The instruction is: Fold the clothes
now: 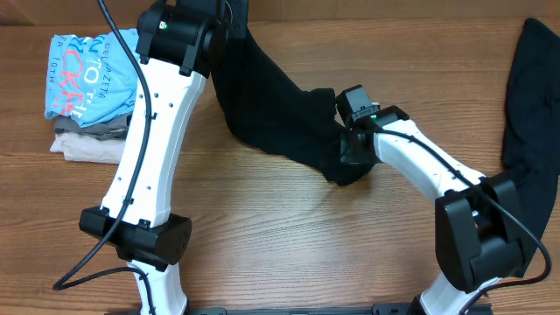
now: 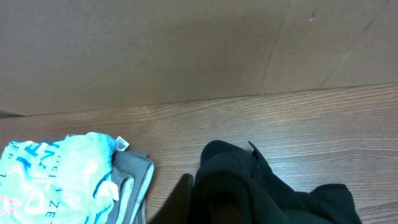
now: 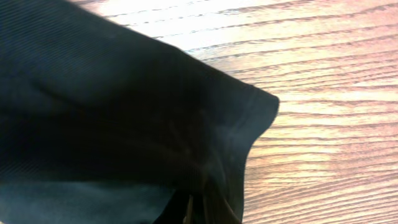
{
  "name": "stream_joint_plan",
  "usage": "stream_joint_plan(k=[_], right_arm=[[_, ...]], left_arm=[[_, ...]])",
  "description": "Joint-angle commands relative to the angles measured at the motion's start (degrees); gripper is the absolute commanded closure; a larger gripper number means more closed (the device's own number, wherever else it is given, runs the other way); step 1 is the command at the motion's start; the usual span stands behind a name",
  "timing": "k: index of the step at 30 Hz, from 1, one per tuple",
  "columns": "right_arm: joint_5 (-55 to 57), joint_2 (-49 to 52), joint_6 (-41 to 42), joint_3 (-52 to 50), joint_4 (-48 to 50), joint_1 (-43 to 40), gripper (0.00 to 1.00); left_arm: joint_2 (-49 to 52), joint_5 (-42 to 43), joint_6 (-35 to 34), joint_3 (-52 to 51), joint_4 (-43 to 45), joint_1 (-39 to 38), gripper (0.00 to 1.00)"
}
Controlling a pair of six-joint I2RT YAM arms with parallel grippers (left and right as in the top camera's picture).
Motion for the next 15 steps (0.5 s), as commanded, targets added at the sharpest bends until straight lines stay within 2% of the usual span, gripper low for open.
stream_joint_plan(k=[1, 6, 15], right_arm=[[-3.63, -1.31, 1.36, 1.86, -1.62, -3.96, 0.96], [-13.57, -5.53, 0.02, 14.49, -13.07, -12.24, 0.96], [-13.92, -10.58, -3.91, 47.19, -34.82, -21.38, 0.96]], left_arm=[[0.09, -1.9, -0.26, 2.29, 0.87, 0.07, 0.96], [-1.68, -4.66, 0.11, 6.08, 1.46, 0.81, 0.96], [-6.84, -6.56, 2.51, 8.76, -0.26, 1.07, 0.96]])
